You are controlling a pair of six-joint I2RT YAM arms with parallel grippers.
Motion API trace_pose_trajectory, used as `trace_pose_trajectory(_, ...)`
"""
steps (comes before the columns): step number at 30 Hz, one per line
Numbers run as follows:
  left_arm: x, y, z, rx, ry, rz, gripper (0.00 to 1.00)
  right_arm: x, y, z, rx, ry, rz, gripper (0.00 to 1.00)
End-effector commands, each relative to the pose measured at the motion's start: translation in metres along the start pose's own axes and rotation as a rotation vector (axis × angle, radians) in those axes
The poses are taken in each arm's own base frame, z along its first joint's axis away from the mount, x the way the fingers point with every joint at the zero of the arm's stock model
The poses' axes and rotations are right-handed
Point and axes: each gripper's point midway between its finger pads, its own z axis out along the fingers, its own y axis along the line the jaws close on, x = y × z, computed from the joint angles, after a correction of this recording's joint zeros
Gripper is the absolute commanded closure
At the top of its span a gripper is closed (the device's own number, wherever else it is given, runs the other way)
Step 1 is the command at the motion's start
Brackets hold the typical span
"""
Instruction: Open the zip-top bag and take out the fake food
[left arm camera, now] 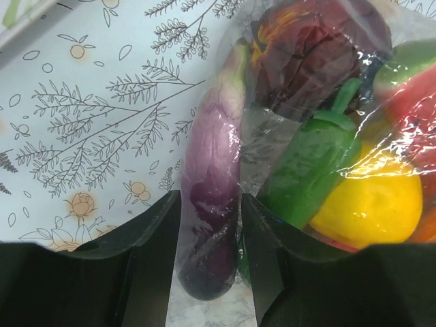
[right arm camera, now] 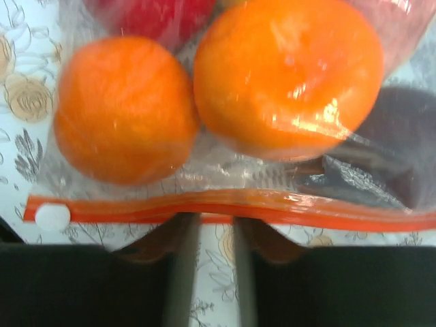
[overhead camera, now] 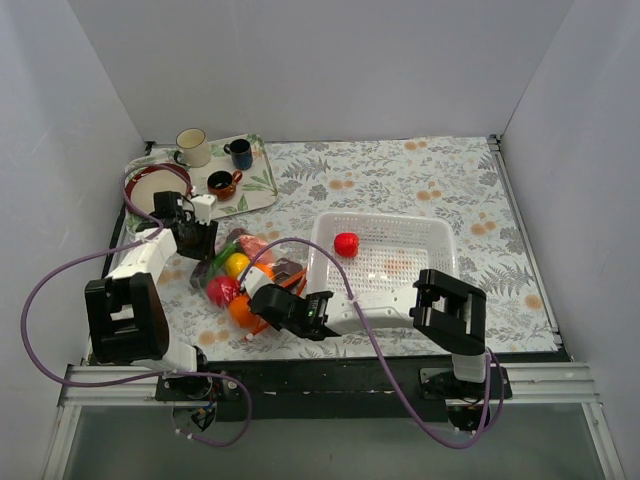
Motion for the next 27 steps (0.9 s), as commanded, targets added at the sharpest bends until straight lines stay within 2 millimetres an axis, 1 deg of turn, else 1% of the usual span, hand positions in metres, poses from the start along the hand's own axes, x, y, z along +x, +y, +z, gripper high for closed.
trace_pose_trajectory(1, -0.001, -0.006, -0.008, -0.018, -0.023, 0.045, 0.60, -0.046, 0.001, 0.006, 0.033, -0.142, 0.018, 0.53)
trace_pose_trajectory(2, 0.001, -0.008, -0.007, -0.017, -0.017, 0.052, 0.60, -0.050, 0.001, 0.007, 0.033, -0.165, 0.018, 0.45)
trace_pose_trajectory(3, 0.006, -0.011, -0.005, -0.013, -0.004, 0.054, 0.60, -0.053, 0.001, 0.008, 0.032, -0.182, 0.023, 0.28)
trace_pose_trajectory(4, 0.009, -0.013, -0.003, -0.011, 0.004, 0.060, 0.60, -0.055, 0.001, 0.007, 0.028, -0.194, 0.025, 0.19)
trace_pose_trajectory(5, 0.012, -0.016, -0.002, -0.010, 0.011, 0.071, 0.60, -0.065, 0.002, 0.006, 0.022, -0.234, 0.030, 0.12)
trace_pose_trajectory(6, 0.013, -0.018, -0.002, -0.014, 0.016, 0.078, 0.60, -0.064, 0.001, 0.006, 0.025, -0.240, 0.024, 0.06)
trace_pose_trajectory(8, 0.021, -0.024, 0.000, -0.004, 0.036, 0.096, 0.60, -0.071, -0.001, 0.006, 0.036, -0.270, 0.013, 0.04)
trace_pose_trajectory(11, 0.029, -0.032, 0.003, 0.007, 0.059, 0.113, 0.61, -0.079, -0.012, 0.004, 0.098, -0.302, 0.011, 0.02)
trace_pose_trajectory(12, 0.032, -0.035, 0.003, 0.013, 0.066, 0.119, 0.61, -0.084, -0.018, 0.002, 0.131, -0.321, 0.011, 0.01)
trace_pose_trajectory(13, 0.033, -0.036, 0.002, 0.013, 0.068, 0.120, 0.61, -0.085, -0.021, 0.002, 0.146, -0.327, 0.003, 0.01)
trace_pose_trajectory(14, 0.035, -0.045, 0.004, 0.030, 0.076, 0.149, 0.61, -0.085, -0.024, 0.002, 0.163, -0.329, -0.007, 0.01)
trace_pose_trajectory(17, 0.043, -0.052, 0.003, 0.052, 0.093, 0.179, 0.62, -0.081, -0.035, 0.006, 0.241, -0.317, -0.013, 0.01)
trace_pose_trajectory(21, 0.050, -0.053, 0.001, 0.059, 0.104, 0.218, 0.63, -0.065, -0.056, 0.004, 0.368, -0.266, -0.020, 0.01)
trace_pose_trajectory(25, 0.054, -0.052, 0.000, 0.058, 0.112, 0.240, 0.64, -0.038, -0.070, 0.001, 0.449, -0.189, 0.000, 0.01)
trace_pose_trajectory(26, 0.054, -0.052, 0.000, 0.055, 0.113, 0.243, 0.64, -0.025, -0.074, 0.000, 0.466, -0.154, -0.002, 0.02)
trace_pose_trajectory(27, 0.056, -0.052, 0.000, 0.057, 0.117, 0.245, 0.65, -0.020, -0.077, -0.002, 0.482, -0.143, 0.003, 0.02)
